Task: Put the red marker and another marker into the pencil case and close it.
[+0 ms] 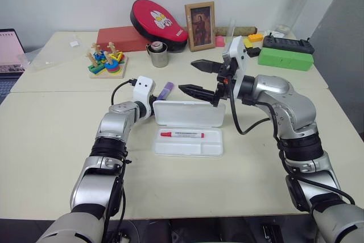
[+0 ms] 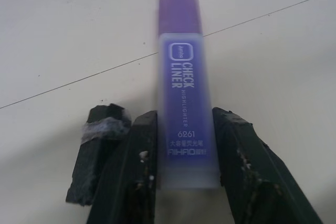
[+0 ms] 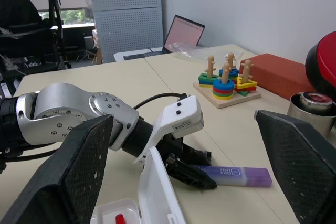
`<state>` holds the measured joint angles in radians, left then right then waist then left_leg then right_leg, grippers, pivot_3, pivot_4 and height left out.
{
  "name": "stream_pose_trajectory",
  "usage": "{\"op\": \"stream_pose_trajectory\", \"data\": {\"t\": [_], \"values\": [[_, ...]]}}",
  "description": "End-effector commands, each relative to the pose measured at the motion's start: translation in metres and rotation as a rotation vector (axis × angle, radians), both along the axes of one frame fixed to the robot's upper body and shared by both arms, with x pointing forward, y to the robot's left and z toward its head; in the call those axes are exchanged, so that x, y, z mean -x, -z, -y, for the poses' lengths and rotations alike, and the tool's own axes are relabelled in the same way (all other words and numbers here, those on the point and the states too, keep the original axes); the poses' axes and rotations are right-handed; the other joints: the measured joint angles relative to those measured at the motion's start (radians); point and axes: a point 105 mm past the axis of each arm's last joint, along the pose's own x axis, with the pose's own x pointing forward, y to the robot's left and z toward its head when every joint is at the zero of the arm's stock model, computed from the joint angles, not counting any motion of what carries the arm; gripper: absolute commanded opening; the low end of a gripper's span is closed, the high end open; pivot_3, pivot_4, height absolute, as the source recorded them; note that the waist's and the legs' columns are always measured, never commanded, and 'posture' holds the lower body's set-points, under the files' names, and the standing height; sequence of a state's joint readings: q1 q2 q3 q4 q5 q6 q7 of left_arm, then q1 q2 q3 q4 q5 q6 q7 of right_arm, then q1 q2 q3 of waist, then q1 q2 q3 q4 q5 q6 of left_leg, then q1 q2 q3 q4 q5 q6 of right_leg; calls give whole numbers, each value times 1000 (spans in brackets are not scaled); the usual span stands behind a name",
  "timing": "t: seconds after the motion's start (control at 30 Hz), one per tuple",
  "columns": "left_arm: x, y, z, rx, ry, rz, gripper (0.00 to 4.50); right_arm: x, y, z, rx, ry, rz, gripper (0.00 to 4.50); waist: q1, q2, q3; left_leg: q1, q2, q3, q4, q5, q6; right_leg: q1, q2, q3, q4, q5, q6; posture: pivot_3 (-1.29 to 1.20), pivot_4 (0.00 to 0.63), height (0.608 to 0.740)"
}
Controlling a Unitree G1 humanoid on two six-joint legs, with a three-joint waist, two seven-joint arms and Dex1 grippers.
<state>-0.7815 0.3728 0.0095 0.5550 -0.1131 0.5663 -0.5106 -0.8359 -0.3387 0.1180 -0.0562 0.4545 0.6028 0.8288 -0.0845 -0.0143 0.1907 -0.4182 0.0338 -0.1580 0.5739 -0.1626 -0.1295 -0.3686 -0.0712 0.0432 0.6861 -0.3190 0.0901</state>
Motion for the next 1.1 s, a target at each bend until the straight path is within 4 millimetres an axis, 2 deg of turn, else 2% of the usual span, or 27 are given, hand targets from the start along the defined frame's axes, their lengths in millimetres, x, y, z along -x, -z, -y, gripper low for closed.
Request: {"op": "stream_pose_trajectory", "data": {"t": [0.03, 0.23, 0.37, 0.5, 0.57, 0.63, 0.77, 0.97, 1.1], "values": [[5, 17, -6, -13, -21, -66, 1215, 6, -16, 1, -28, -17, 64, 4500, 0, 0, 0, 0, 0, 0, 0, 0, 0, 0, 0, 0, 0, 0, 0, 0, 150, 740], [0, 6, -14, -22, -58, -2, 1214, 5, -17, 1, -28, -16, 67, 4500, 0, 0, 0, 0, 0, 0, 0, 0, 0, 0, 0, 0, 0, 0, 0, 0, 150, 740], [-7, -26, -26, -6, -105, 145, 1214, 5, -19, 6, -27, -10, 75, 4500, -2, 0, 0, 0, 0, 0, 0, 0, 0, -1, 0, 0, 0, 0, 0, 0, 150, 740], [2, -80, -27, 78, -41, 339, 1214, 7, -25, 16, -21, -4, 93, 4500, 0, 0, 0, -2, 0, 0, 0, 0, 0, -2, 0, 0, 0, 0, 0, 0, 150, 740], [15, -105, -24, 82, 38, 419, 1214, 11, -31, 23, -20, -7, 109, 4500, 1, 0, 0, -5, 0, 0, 0, 1, -2, -4, 0, 0, -1, 0, 0, 0, 150, 740], [34, -118, -14, 66, 177, 443, 1214, 18, -35, 31, -16, -16, 120, 4500, 1, 0, 0, -7, 0, 0, 0, 2, -3, -5, 0, -1, -3, 0, 0, 0, 150, 740], [74, -124, -1, -110, 441, 410, 1214, 39, -36, 52, 39, -81, 123, 4500, 4, 0, 0, -7, 0, 0, -1, 2, -3, -4, 0, -1, -6, 0, 0, 0, 150, 740], [130, -135, 13, -262, 785, 337, 1214, 53, -29, 74, 82, -108, 65, 4500, 4, 0, 1, -7, 0, 0, -1, 0, 0, -4, 0, -1, -4, 0, 0, 0, 150, 740], [150, -126, 25, -340, 950, 280, 1214, 54, -24, 80, 96, -78, 50, 4500, 4, 0, 1, -7, 0, 0, -1, 0, 0, -4, 0, 0, -5, 0, 0, 0, 150, 740]]}}
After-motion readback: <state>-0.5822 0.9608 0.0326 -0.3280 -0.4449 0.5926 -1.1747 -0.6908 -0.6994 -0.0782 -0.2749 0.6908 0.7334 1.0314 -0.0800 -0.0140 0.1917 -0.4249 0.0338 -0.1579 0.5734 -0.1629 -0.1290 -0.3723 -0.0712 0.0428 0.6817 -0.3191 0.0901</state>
